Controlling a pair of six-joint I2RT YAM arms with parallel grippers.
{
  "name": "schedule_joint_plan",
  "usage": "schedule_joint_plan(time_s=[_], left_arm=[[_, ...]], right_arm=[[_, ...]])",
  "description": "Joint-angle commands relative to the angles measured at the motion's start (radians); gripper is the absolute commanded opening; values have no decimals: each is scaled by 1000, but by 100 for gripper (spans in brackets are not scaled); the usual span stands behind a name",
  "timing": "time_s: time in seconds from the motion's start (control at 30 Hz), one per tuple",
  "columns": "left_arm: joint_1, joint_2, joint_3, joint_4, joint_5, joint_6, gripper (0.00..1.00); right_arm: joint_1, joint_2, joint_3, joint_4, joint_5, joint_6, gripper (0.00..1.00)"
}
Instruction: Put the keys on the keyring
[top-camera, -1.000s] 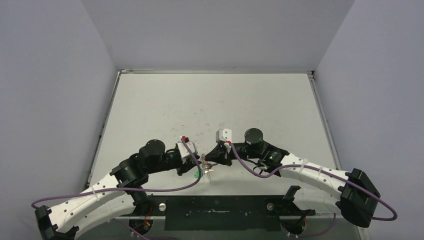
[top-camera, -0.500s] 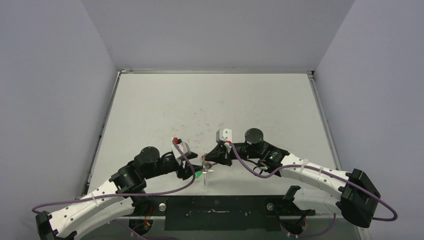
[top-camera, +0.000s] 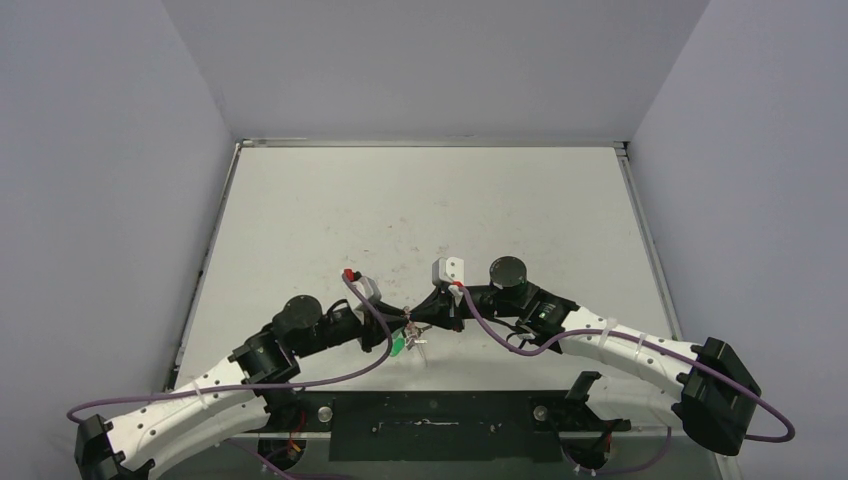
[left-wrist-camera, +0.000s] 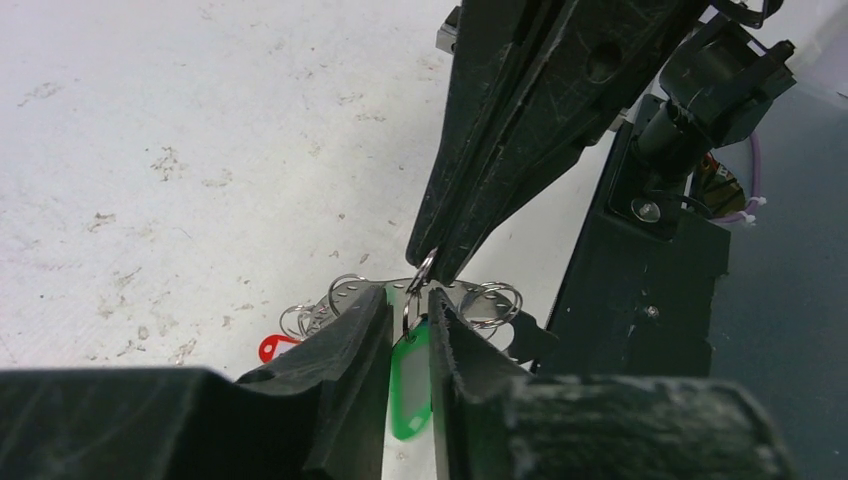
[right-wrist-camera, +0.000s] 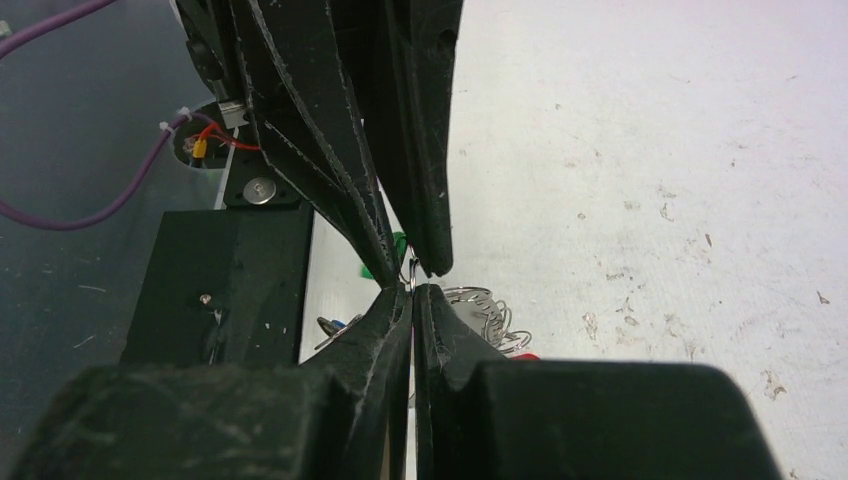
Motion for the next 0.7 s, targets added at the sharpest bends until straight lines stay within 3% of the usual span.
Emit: schedule_joint_plan(time_s=[0.0,0.13,0.5,0.67], left_arm=[[-1,-10,9,30,-9,-2,12],[-1,-33,4,6,-11,1,0],[-1,-68,-26,-75,-13,3,0],[-1,-85,-59,-79,-11,2,15]], right_arm=[[0,-34,13,83,-3,7,0],[0,-37,16,87,-4,8,0],[0,-54,12,103,-4,15,0],[0,-55,12,119,-3,25,0]])
